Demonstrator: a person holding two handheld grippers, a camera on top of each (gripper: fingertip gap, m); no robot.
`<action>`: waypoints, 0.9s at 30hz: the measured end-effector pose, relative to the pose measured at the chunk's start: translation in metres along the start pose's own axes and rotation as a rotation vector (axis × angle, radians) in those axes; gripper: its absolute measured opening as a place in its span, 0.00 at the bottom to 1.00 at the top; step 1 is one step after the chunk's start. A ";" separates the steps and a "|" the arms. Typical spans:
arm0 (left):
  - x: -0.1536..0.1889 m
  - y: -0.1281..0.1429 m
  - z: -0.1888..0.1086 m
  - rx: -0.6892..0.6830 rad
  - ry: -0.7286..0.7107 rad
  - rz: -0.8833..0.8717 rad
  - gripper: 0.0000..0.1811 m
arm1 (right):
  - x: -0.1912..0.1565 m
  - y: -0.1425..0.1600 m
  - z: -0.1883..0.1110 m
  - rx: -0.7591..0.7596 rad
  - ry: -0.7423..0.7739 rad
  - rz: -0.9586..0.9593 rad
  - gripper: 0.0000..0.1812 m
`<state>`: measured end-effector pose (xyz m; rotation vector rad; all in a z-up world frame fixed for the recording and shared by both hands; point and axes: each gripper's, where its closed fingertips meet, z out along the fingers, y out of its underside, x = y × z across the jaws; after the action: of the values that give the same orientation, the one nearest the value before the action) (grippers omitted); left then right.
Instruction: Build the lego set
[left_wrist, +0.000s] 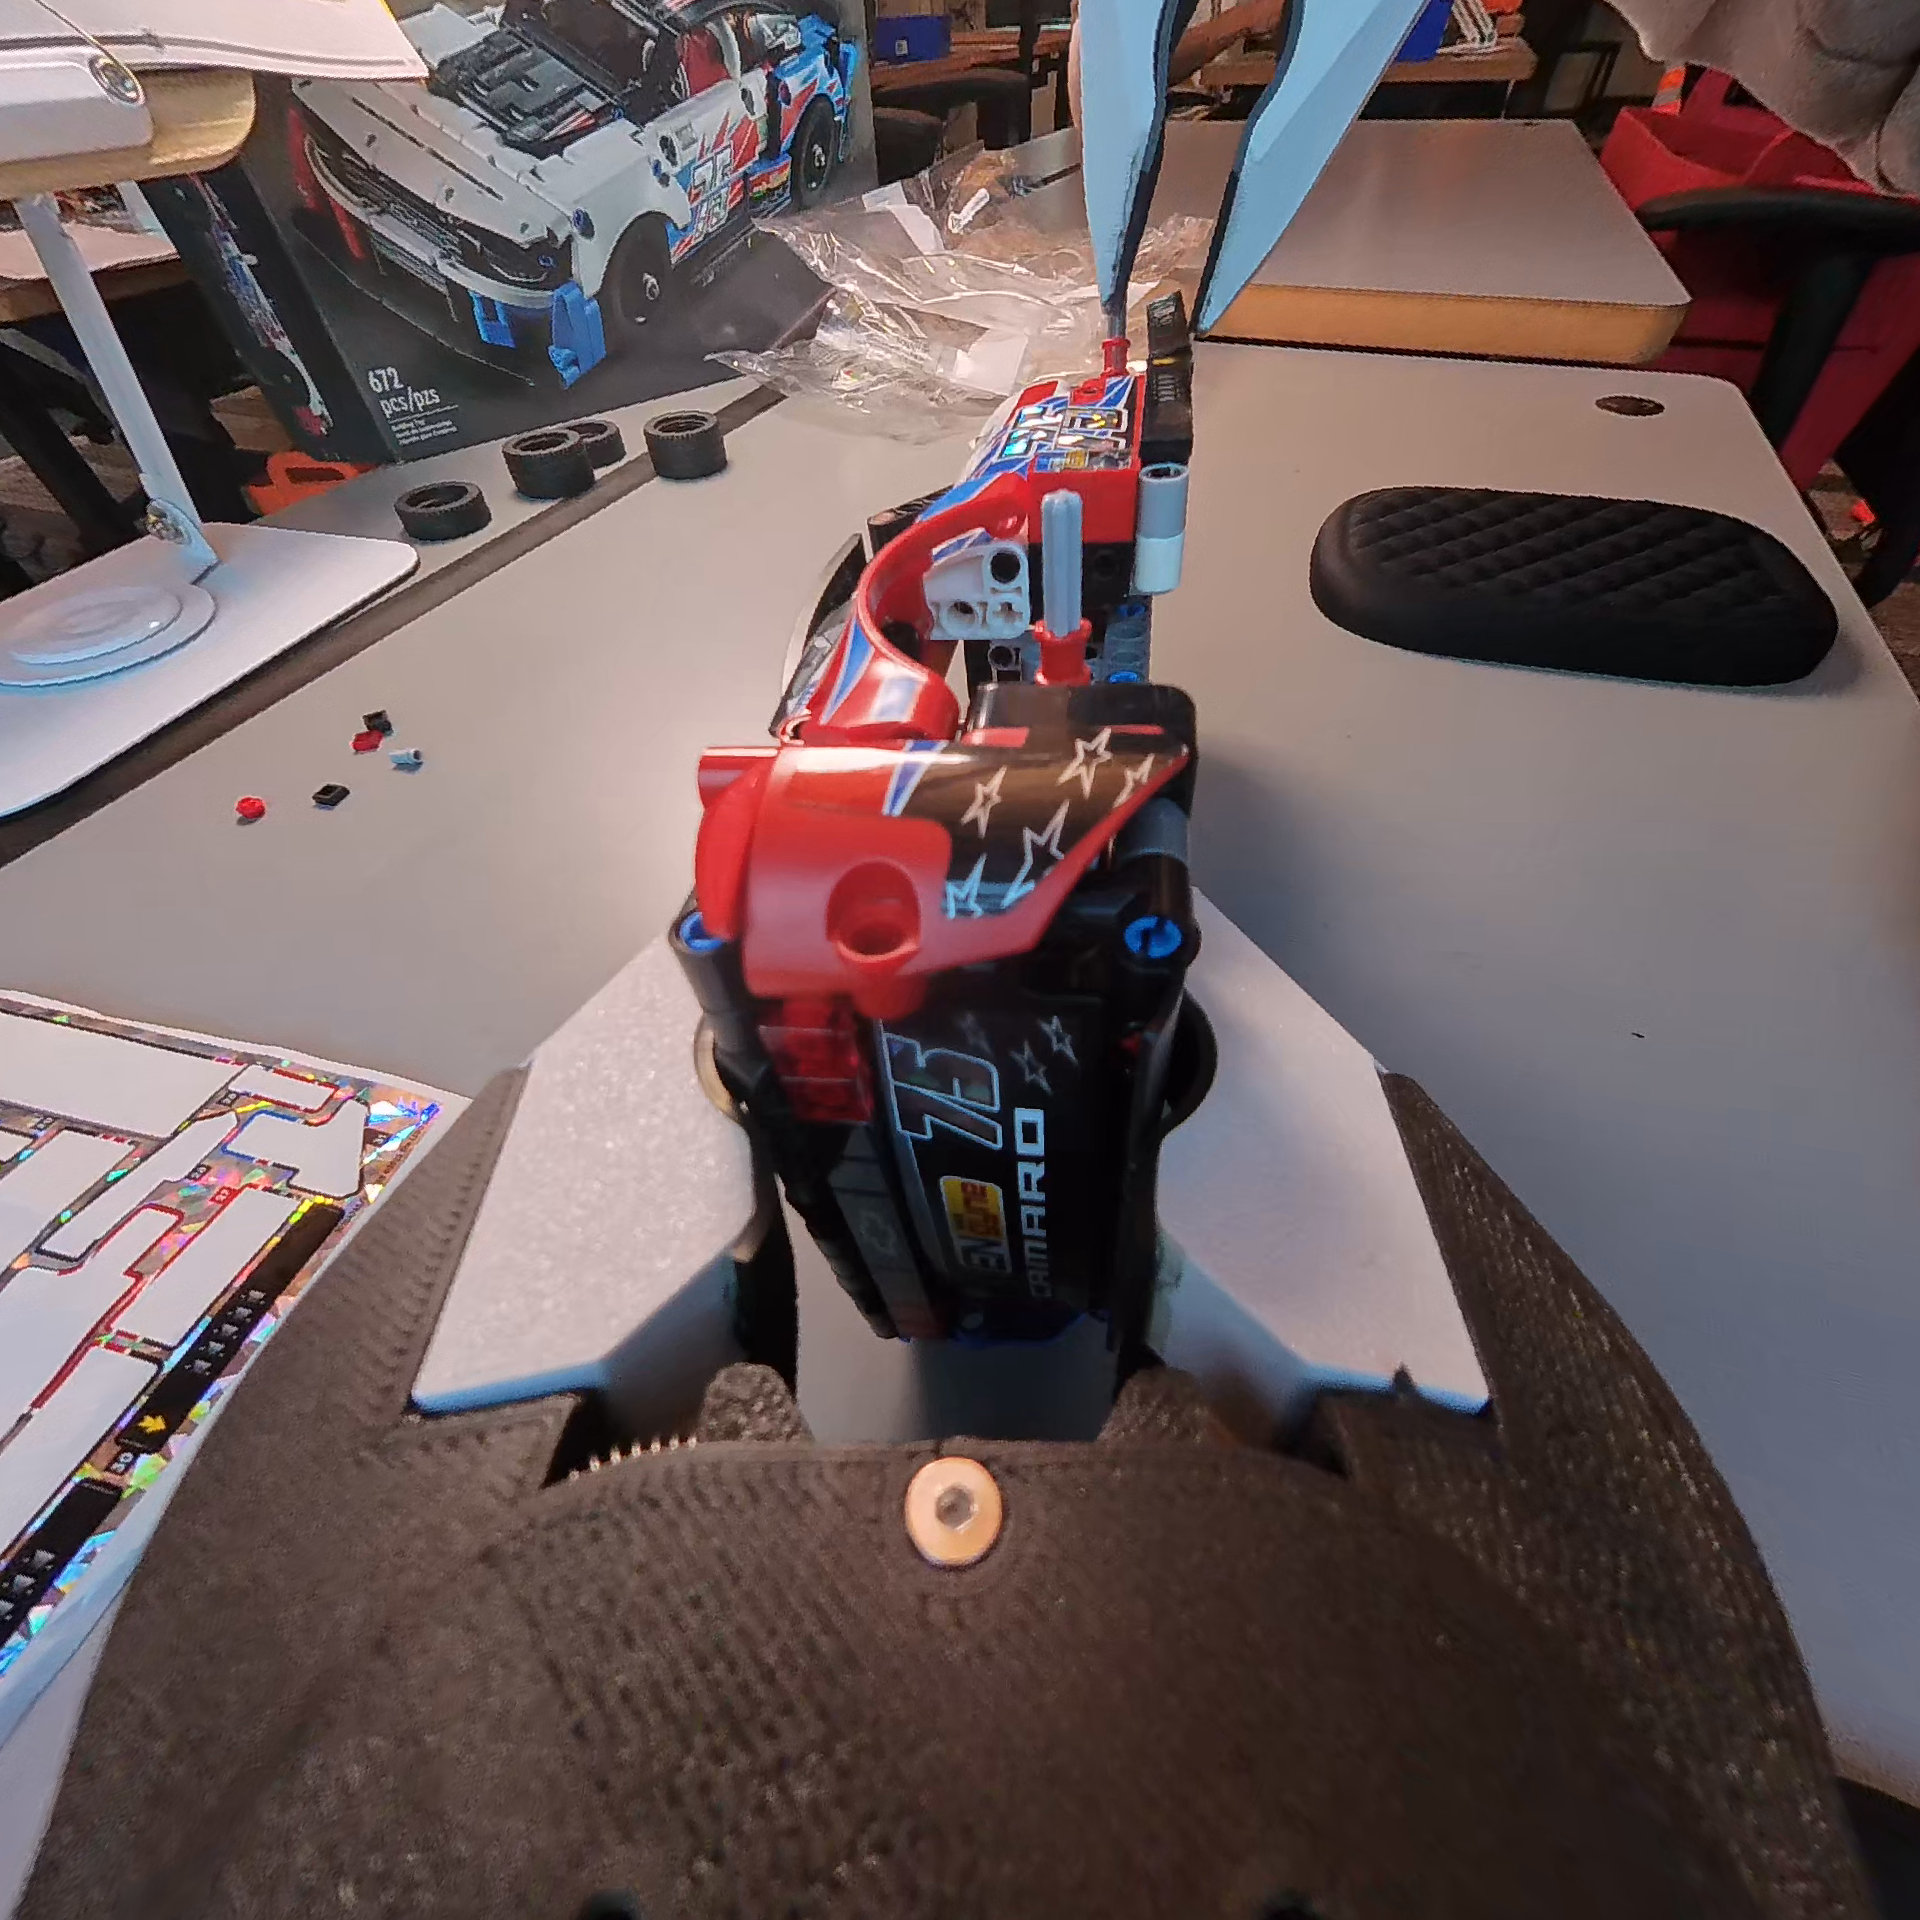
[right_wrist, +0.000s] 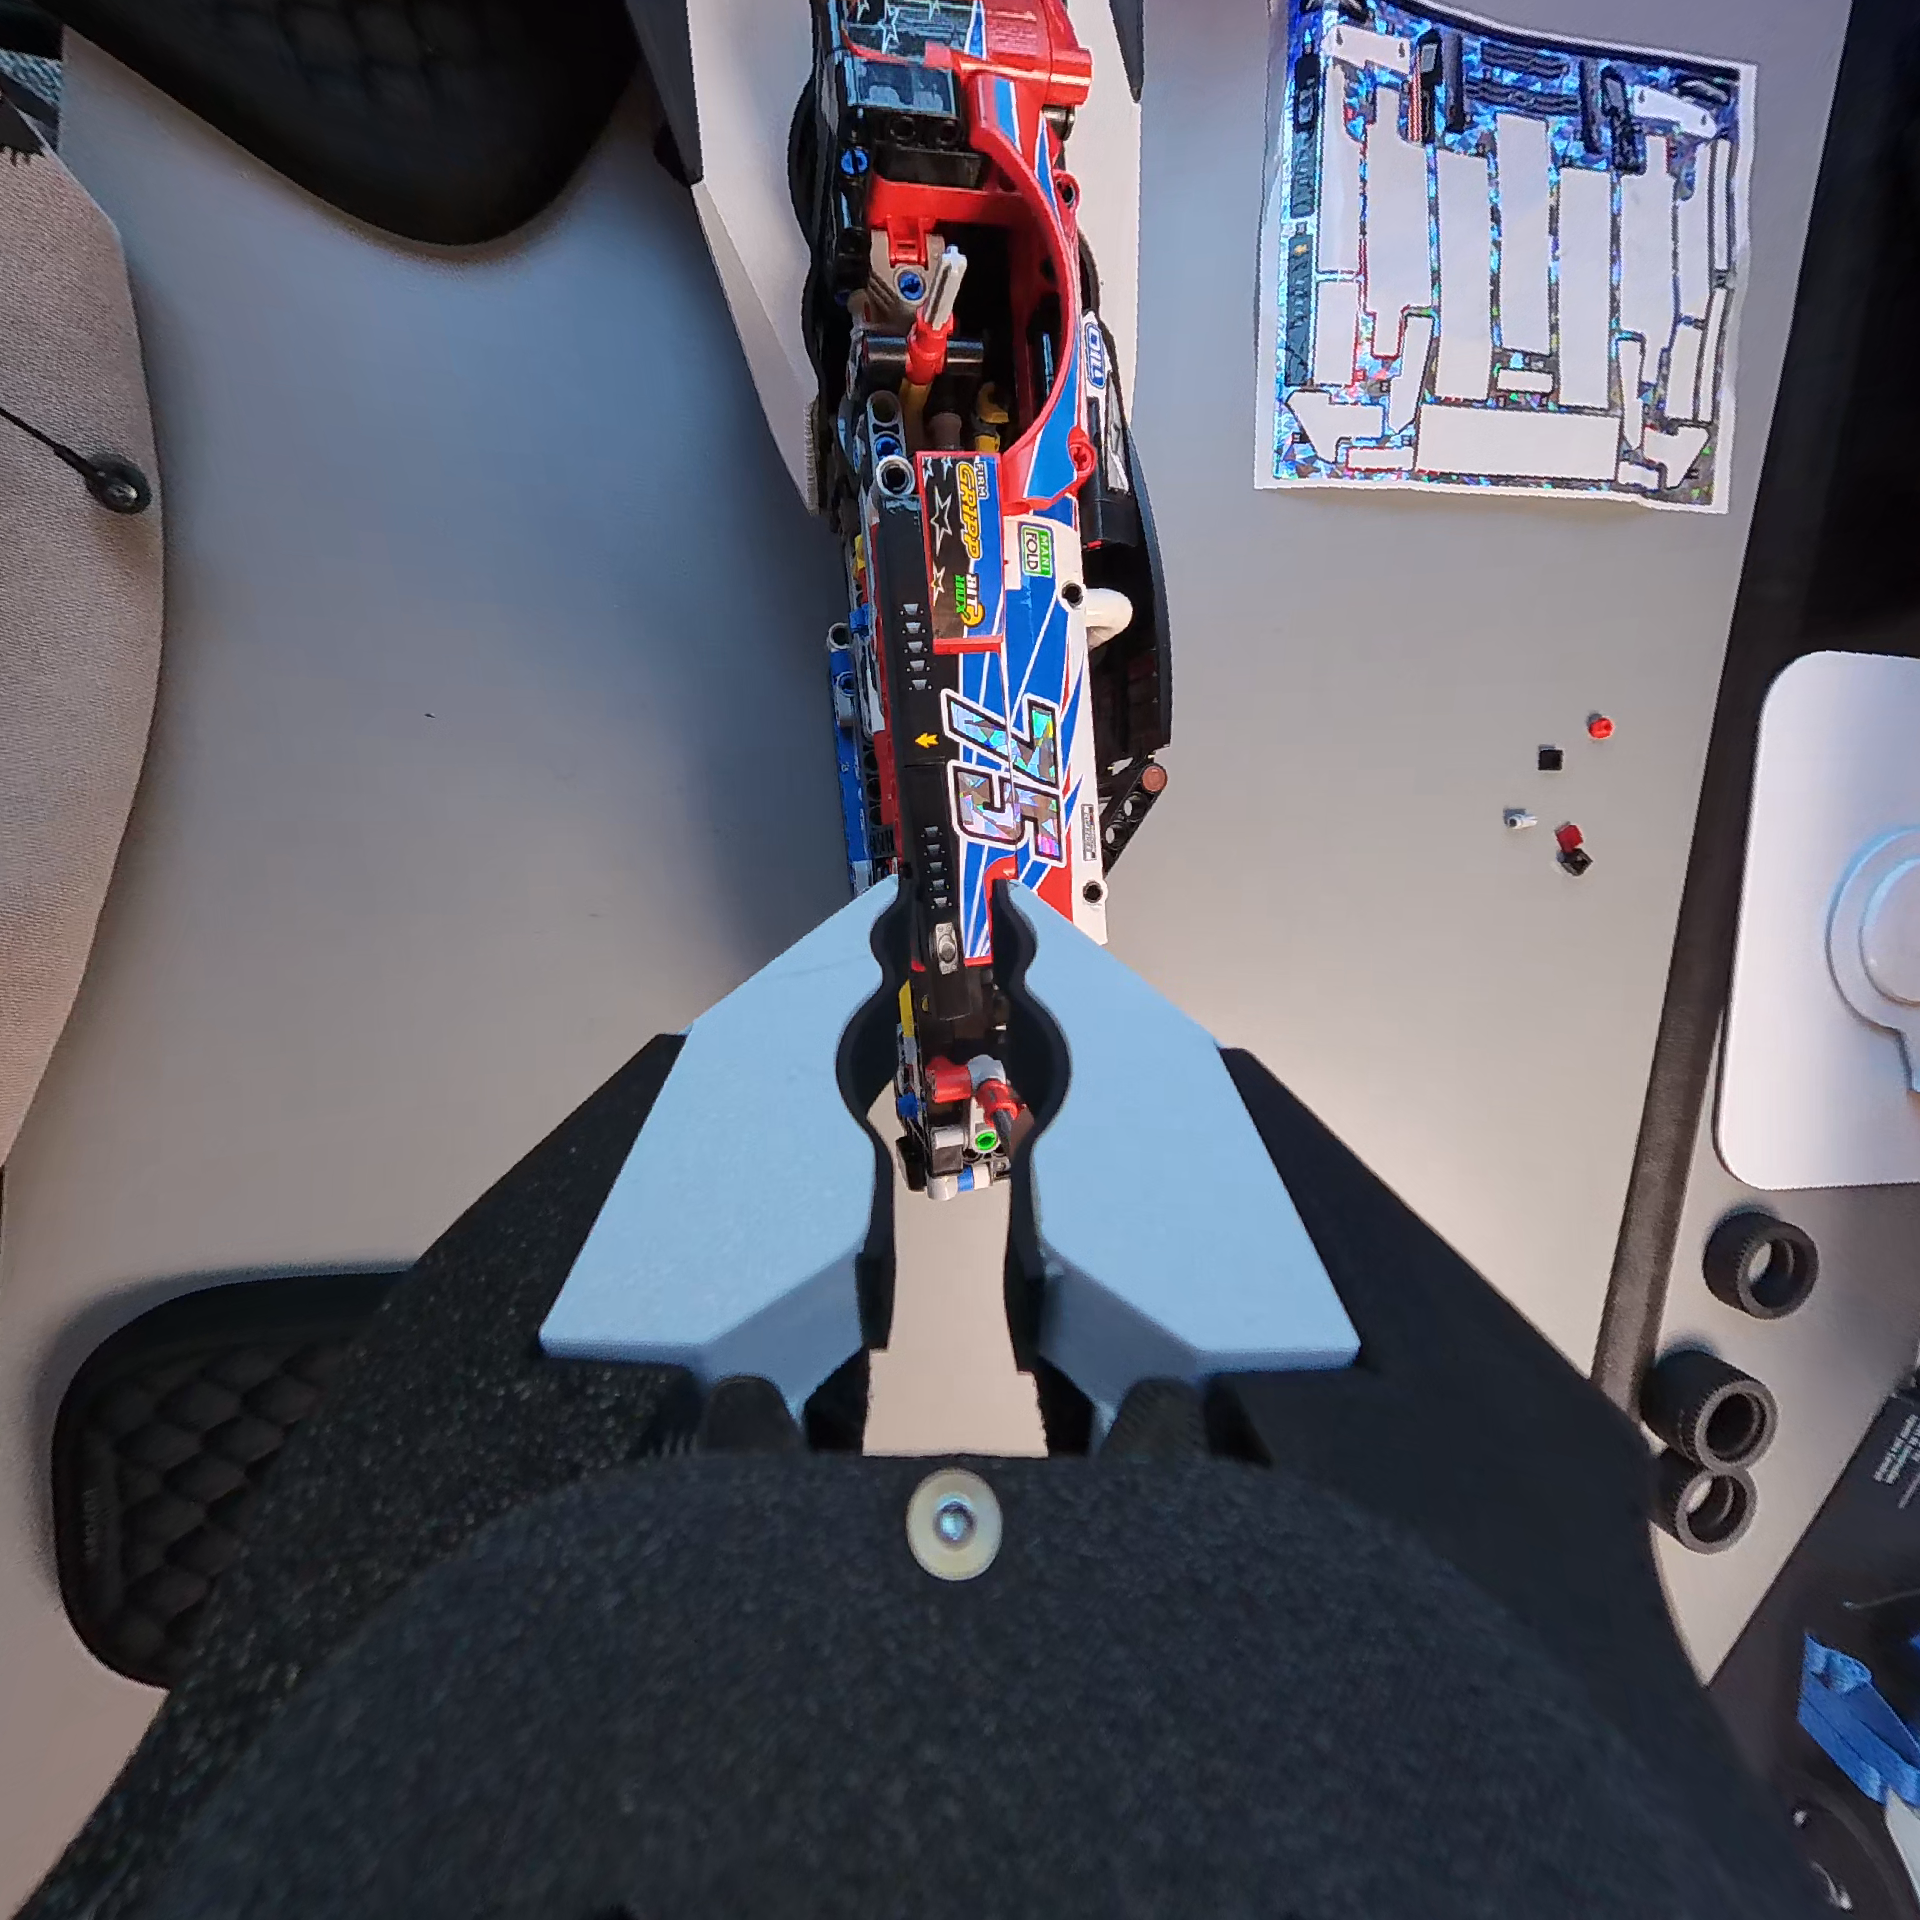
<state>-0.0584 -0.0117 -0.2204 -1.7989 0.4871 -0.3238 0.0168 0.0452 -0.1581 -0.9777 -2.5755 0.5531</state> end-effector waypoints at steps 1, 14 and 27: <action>0.000 0.000 0.000 0.000 0.000 0.000 0.42 | 0.000 0.000 0.000 0.000 0.001 0.000 0.06; 0.001 0.000 0.000 0.000 0.003 0.003 0.42 | 0.000 0.002 0.001 0.006 -0.020 0.009 0.06; 0.001 0.000 -0.001 0.002 0.004 0.012 0.42 | 0.018 0.008 -0.005 0.030 -0.069 0.039 0.04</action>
<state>-0.0573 -0.0129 -0.2202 -1.7931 0.5000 -0.3195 0.0108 0.0641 -0.1546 -1.0180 -2.6052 0.6447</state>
